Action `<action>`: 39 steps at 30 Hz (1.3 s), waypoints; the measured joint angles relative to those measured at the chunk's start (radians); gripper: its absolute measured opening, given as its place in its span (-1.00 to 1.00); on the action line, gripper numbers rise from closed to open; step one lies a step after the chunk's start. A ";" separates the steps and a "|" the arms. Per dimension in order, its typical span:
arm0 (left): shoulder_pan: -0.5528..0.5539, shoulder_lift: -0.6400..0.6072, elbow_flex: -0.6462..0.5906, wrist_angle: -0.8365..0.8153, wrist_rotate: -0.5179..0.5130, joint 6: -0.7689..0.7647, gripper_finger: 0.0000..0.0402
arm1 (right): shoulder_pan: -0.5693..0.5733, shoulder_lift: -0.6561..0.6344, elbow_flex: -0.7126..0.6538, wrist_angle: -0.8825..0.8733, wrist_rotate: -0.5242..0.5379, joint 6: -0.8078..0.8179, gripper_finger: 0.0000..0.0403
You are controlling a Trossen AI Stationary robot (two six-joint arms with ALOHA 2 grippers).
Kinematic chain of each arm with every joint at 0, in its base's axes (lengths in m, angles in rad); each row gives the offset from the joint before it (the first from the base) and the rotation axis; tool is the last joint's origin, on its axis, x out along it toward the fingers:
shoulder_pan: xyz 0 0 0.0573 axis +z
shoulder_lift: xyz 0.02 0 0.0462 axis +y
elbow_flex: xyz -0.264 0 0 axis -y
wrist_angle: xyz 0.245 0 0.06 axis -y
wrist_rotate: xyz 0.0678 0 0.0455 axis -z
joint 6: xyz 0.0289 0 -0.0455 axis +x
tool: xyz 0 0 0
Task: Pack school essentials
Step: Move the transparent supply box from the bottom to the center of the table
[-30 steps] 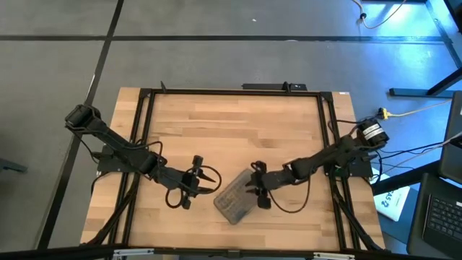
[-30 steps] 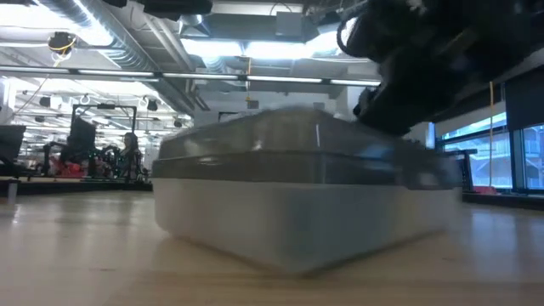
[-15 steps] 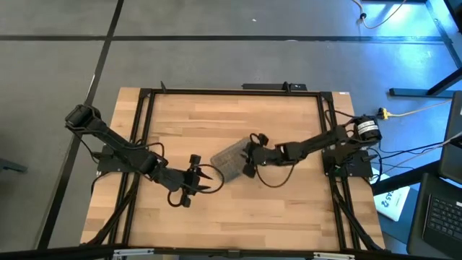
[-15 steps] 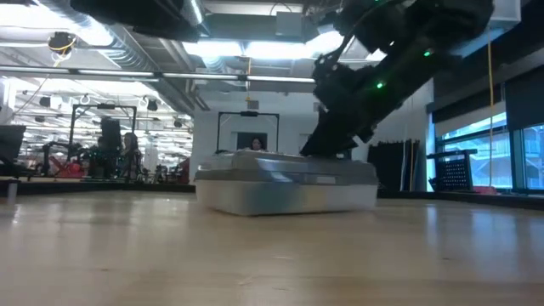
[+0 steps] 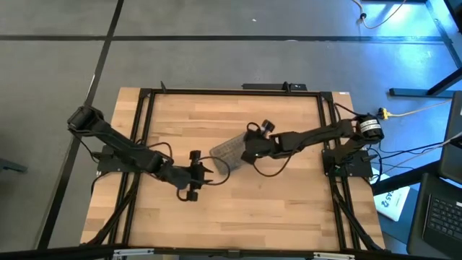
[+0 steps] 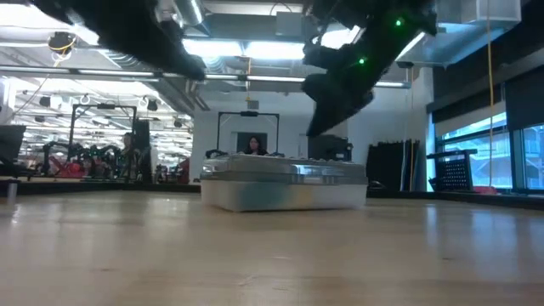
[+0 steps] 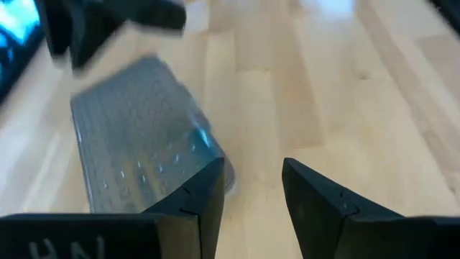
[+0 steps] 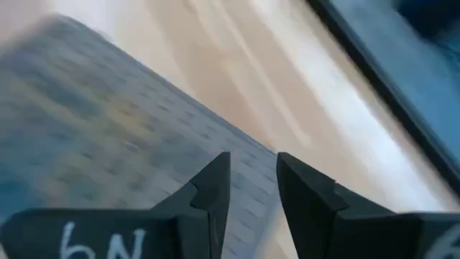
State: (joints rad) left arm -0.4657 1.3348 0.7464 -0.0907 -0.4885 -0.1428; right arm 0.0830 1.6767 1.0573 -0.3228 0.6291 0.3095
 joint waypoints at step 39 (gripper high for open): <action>0.304 0.211 -0.040 -0.052 0.065 -0.203 -0.33 | -0.097 -0.003 -0.082 -0.242 -0.502 0.027 -0.42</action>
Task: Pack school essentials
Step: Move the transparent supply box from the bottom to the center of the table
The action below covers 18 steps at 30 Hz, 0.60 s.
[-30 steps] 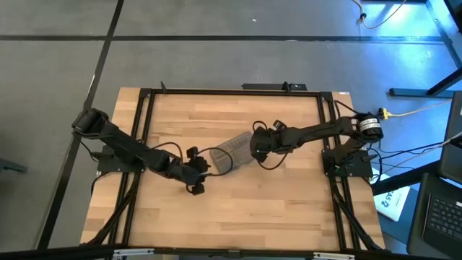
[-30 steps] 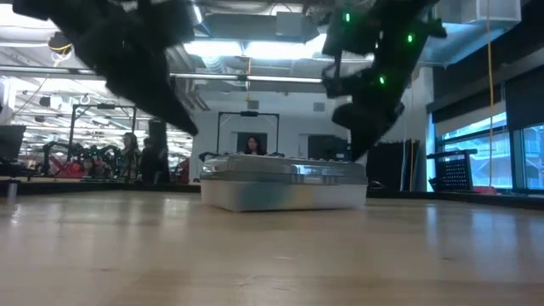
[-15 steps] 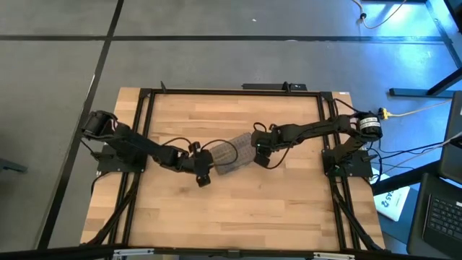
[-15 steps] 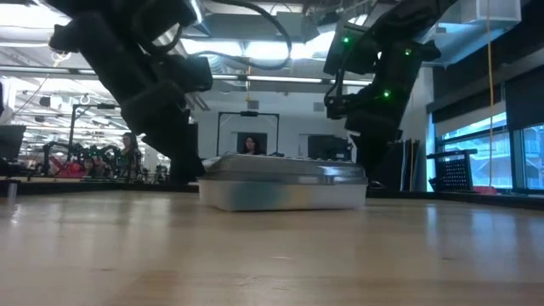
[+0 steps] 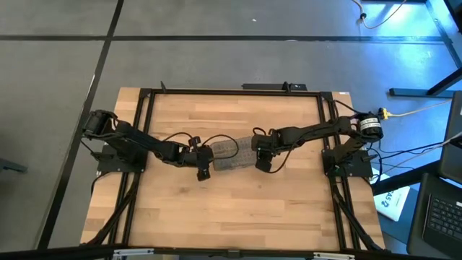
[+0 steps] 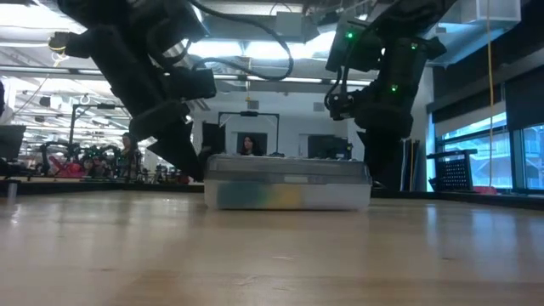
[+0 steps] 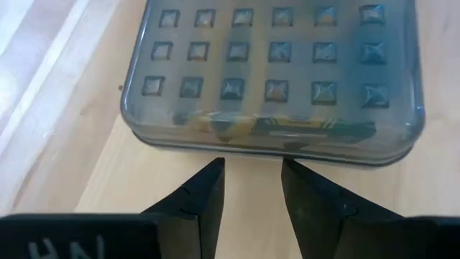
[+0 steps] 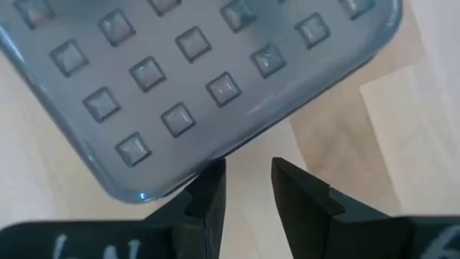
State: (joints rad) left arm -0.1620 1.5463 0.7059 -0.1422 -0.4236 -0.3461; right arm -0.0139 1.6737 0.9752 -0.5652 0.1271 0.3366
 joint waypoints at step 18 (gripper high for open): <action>0.021 -0.037 0.006 -0.071 0.020 0.013 -0.34 | 0.001 0.000 0.018 -0.022 -0.025 -0.016 -0.45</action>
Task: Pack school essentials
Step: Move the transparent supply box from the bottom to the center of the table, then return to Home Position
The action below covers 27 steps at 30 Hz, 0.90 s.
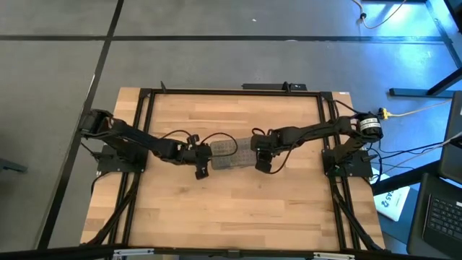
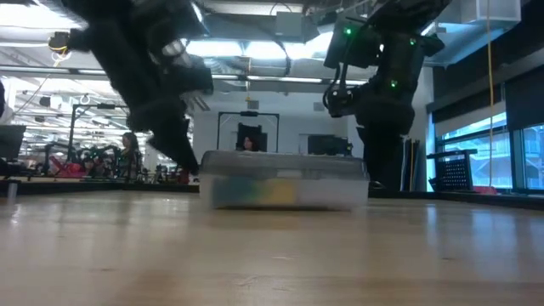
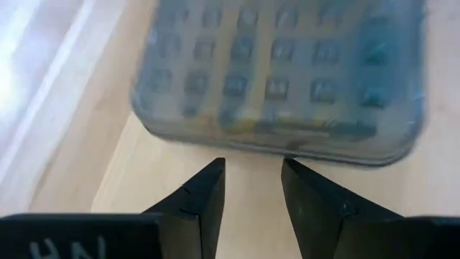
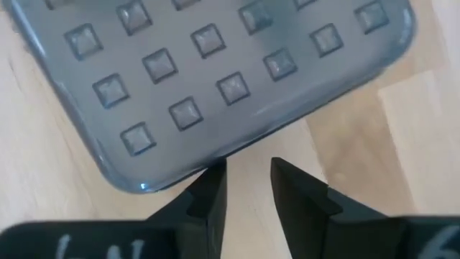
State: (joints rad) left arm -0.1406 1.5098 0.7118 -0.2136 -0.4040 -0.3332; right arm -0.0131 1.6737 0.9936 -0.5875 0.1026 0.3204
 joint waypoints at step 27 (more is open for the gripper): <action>-0.400 -0.806 -0.008 -0.465 -0.218 -0.131 -1.00 | 0.224 -0.433 0.058 -0.007 0.162 -0.072 -0.98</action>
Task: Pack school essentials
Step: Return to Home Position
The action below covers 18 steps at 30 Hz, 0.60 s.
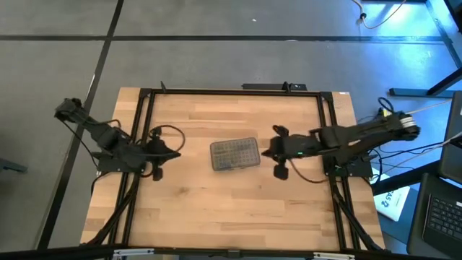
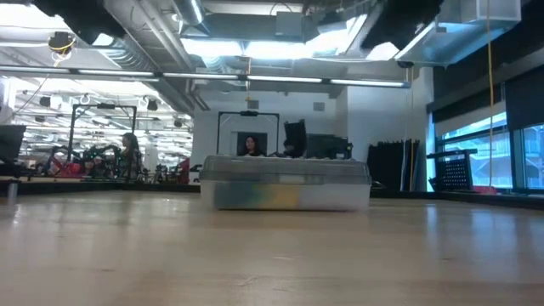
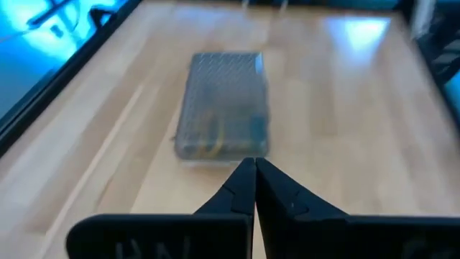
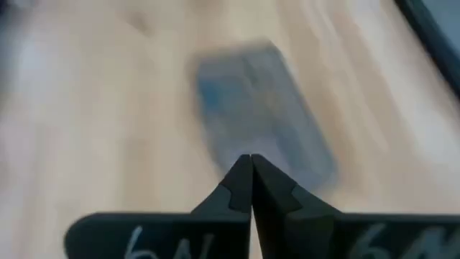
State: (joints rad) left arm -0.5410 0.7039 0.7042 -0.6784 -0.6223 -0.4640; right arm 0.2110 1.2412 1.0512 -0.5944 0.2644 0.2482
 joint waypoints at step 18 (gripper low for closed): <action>-0.127 -0.387 -0.477 0.797 0.066 0.374 -1.00 | 0.011 -0.441 -0.643 0.839 -0.262 0.058 -0.99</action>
State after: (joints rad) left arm -0.6682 0.3166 0.2273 0.1188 -0.5561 -0.0900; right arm 0.2218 0.8002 0.4077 0.2449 0.0021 0.3057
